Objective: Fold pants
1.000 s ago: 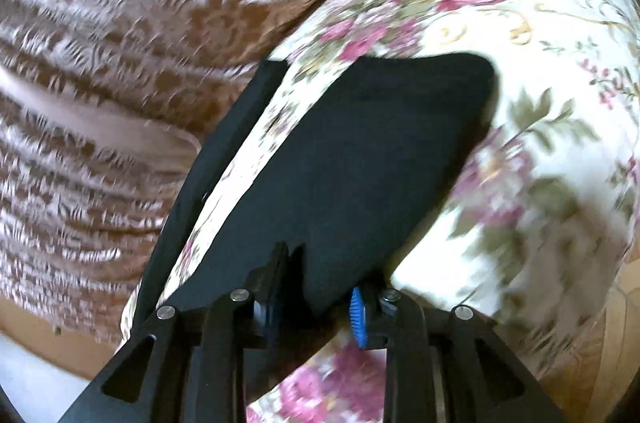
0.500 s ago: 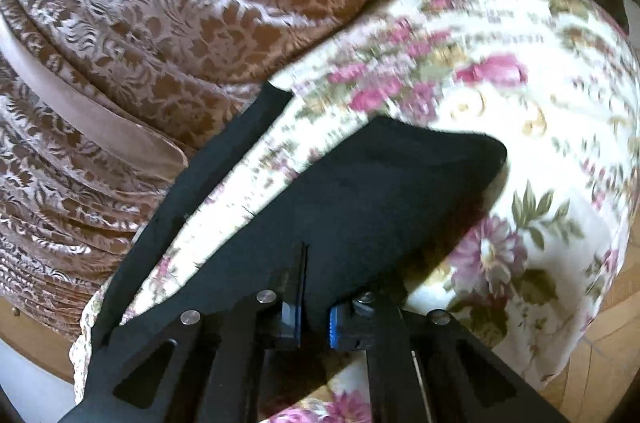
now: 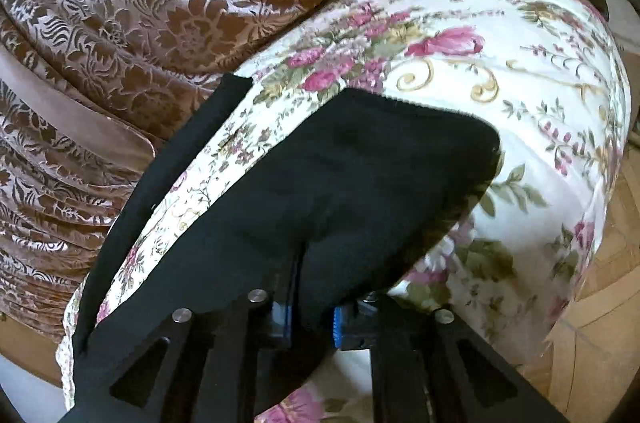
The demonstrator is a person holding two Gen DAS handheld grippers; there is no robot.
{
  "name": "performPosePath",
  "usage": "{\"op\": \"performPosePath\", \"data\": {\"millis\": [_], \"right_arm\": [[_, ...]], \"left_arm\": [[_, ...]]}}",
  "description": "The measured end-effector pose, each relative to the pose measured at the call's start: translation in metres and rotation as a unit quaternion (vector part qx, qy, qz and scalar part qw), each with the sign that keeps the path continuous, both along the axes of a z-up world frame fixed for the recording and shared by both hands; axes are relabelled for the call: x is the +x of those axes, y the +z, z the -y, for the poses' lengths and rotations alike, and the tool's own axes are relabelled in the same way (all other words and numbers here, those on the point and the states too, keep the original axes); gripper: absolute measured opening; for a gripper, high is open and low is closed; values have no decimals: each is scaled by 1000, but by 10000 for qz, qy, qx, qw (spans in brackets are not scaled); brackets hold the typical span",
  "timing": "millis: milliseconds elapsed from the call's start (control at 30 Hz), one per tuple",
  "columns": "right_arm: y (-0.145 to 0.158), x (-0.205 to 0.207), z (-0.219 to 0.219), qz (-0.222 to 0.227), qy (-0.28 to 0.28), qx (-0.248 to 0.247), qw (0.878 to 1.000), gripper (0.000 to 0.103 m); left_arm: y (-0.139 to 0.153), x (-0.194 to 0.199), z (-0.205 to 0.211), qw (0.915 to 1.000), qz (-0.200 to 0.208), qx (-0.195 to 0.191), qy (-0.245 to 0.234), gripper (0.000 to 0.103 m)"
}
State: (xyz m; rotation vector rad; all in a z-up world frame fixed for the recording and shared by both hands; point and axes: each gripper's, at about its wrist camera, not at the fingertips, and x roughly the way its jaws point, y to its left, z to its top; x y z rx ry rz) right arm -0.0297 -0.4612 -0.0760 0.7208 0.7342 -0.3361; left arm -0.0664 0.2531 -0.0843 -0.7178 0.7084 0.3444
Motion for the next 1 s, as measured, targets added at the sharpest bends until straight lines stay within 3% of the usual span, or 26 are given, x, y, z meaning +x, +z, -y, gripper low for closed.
{"op": "performPosePath", "data": {"millis": [67,200,333,467,533,667,800,867,1000], "right_arm": [[4,-1,2,-45,-45,-264,9996,20],[4,-7,14,-52,-318,-241,9992,20],[28,-20,16,-232,-1037,-1018,9891,27],[58,-35,19,8,-1656,-1517,9744,28],[71,-34,14,216,-1620,-1638,9729,28],[82,-4,-19,403,-735,-1811,9799,31],[68,56,-80,265,804,-1514,9848,32],[58,80,-111,157,1402,-1358,9806,32],[41,123,-178,12,2425,-1172,9631,39]], "left_arm": [[3,-3,-4,9998,-1,141,151,25],[4,-9,-18,9989,38,-49,458,28],[16,-20,-32,9942,59,152,1067,31],[32,-34,-43,9847,190,595,1629,50],[38,-37,-42,9820,344,671,1733,58],[36,-14,-24,9911,310,743,1063,64],[34,19,10,9970,149,759,84,73],[35,37,29,9965,110,731,-401,75],[41,63,56,9927,73,783,-915,83]]}}
